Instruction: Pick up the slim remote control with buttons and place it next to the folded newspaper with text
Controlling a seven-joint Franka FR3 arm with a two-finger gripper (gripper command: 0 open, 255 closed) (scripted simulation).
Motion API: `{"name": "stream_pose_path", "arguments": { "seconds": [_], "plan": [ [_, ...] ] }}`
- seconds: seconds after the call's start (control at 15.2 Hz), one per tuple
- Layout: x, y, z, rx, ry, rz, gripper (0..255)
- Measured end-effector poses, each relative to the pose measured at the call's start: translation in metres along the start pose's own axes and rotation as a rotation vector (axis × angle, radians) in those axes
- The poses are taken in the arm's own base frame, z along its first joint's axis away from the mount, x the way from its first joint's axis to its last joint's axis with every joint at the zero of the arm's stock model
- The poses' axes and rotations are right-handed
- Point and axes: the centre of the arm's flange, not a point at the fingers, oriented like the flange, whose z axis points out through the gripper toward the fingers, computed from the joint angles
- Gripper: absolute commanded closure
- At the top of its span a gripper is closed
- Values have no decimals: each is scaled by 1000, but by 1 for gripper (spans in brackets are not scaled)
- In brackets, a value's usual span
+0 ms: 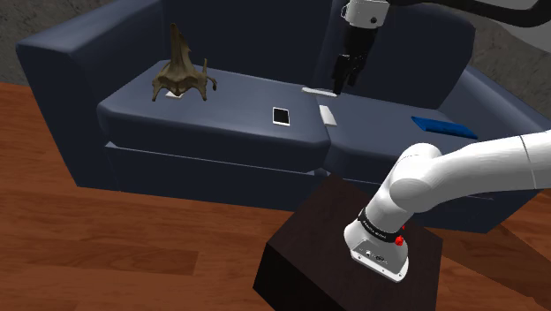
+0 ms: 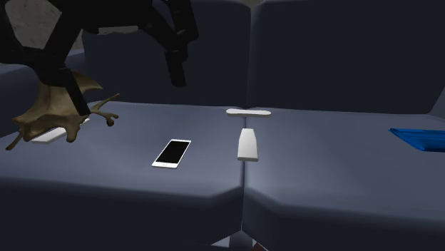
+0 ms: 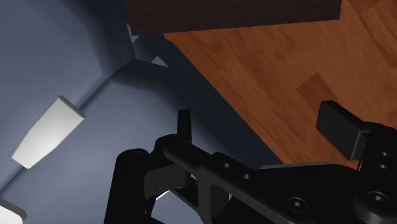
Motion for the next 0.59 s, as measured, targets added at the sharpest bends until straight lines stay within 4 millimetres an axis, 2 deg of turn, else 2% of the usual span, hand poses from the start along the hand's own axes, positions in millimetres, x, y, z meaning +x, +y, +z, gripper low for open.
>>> {"name": "stream_pose_path", "arguments": {
  "seconds": [0.2,0.59],
  "plan": [
    [9,9,8,4,-1,28,0],
    [56,59,48,20,0,158,0]
  ]
}}
